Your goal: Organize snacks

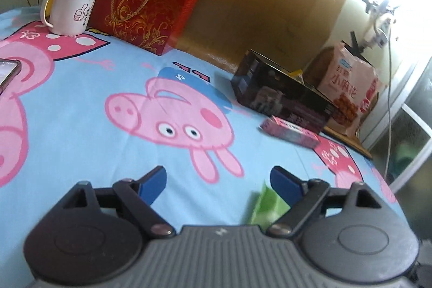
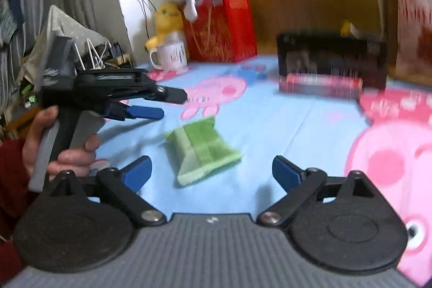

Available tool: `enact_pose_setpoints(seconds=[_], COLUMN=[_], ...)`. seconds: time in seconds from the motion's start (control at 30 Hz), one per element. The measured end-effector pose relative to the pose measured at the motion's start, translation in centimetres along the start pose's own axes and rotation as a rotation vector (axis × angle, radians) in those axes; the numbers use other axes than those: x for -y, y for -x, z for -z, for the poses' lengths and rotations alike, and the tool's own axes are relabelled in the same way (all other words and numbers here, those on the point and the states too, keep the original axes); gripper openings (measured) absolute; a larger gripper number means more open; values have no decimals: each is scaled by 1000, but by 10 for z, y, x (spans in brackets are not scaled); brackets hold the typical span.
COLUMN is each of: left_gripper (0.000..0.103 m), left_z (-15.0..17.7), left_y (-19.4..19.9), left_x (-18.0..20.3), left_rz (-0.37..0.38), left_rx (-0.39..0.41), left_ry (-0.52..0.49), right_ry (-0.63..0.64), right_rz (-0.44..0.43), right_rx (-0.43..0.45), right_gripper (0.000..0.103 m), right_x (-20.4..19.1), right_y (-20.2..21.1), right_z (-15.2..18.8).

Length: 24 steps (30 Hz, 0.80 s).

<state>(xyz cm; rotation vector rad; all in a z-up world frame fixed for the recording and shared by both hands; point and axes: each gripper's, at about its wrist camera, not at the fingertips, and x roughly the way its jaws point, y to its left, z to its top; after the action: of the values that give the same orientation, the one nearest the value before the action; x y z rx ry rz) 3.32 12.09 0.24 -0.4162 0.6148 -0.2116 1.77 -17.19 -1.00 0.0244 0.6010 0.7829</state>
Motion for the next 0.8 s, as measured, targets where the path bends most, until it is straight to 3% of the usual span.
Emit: enact_pose_setpoints(seconds=[0.13, 0.4, 0.57, 0.63, 0.7, 0.77, 0.8], left_gripper=[87, 89, 89, 87, 74, 70, 68], left_z=[6, 4, 6, 8, 10, 10, 10], left_y=[1, -5, -11, -12, -15, -17, -18], left_x=[8, 23, 32, 33, 33, 33, 32], left_rz=[-5, 64, 122, 153, 177, 187, 192], left_rx=[2, -19, -54, -74, -100, -110, -111], left_ry=[-44, -105, -156, -169, -168, -161, -157], right_ry=[41, -7, 84, 90, 81, 98, 114], right_rz=[19, 59, 138, 164, 164, 163, 172], right_rx=[-17, 23, -41, -38, -34, -40, -36], right_gripper=[103, 103, 103, 103, 103, 103, 93], right_x=[-5, -9, -24, -28, -29, -32, -34], right_y=[-10, -5, -14, -16, -18, -21, -23], right_z=[-2, 4, 0, 2, 1, 0, 0])
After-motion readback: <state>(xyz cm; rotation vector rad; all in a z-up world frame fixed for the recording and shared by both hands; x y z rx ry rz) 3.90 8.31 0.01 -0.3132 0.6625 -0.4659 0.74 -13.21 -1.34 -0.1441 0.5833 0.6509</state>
